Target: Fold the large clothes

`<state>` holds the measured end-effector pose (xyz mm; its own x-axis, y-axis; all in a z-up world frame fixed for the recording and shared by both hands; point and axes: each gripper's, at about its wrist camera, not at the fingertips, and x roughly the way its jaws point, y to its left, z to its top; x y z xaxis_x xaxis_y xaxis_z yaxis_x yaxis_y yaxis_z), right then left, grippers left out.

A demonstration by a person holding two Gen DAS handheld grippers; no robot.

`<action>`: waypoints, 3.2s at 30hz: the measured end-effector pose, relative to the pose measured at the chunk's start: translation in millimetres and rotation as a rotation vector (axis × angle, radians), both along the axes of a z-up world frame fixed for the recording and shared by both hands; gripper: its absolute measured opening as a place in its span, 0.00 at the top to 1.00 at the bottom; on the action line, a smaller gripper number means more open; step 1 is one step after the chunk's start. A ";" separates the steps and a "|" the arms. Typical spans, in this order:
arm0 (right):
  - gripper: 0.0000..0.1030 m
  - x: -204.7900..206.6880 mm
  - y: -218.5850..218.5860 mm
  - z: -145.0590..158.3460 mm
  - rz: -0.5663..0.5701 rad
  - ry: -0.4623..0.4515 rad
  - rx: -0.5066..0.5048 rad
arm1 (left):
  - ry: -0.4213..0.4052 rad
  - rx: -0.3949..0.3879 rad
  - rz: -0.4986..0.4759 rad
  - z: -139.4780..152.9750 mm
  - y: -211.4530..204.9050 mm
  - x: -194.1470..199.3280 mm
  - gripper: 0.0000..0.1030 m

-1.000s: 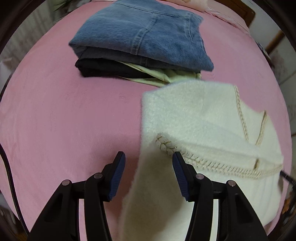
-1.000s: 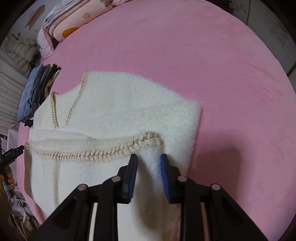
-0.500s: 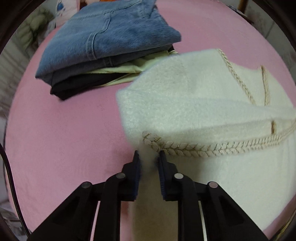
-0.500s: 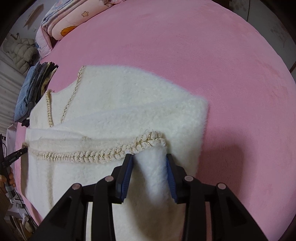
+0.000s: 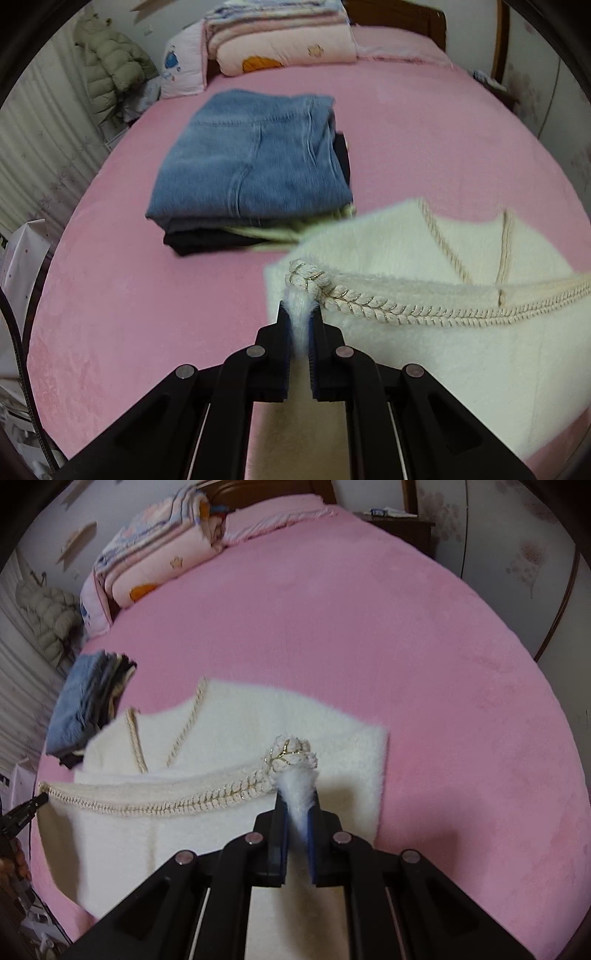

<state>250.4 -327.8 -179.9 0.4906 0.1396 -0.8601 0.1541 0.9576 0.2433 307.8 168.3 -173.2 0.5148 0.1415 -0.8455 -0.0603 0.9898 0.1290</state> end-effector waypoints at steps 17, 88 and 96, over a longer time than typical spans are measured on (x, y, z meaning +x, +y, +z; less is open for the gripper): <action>0.92 125.4 2.6 -103.8 -0.088 0.098 -0.141 | 0.060 0.117 0.124 -117.7 -3.0 109.9 0.92; 1.00 -57.5 71.5 -87.1 -0.031 0.092 -0.311 | 0.023 0.064 0.194 -114.5 -25.4 -81.2 0.12; 1.00 -67.1 58.9 -103.0 -0.060 0.094 -0.289 | 0.028 -0.025 0.256 -128.0 -2.9 -79.8 0.02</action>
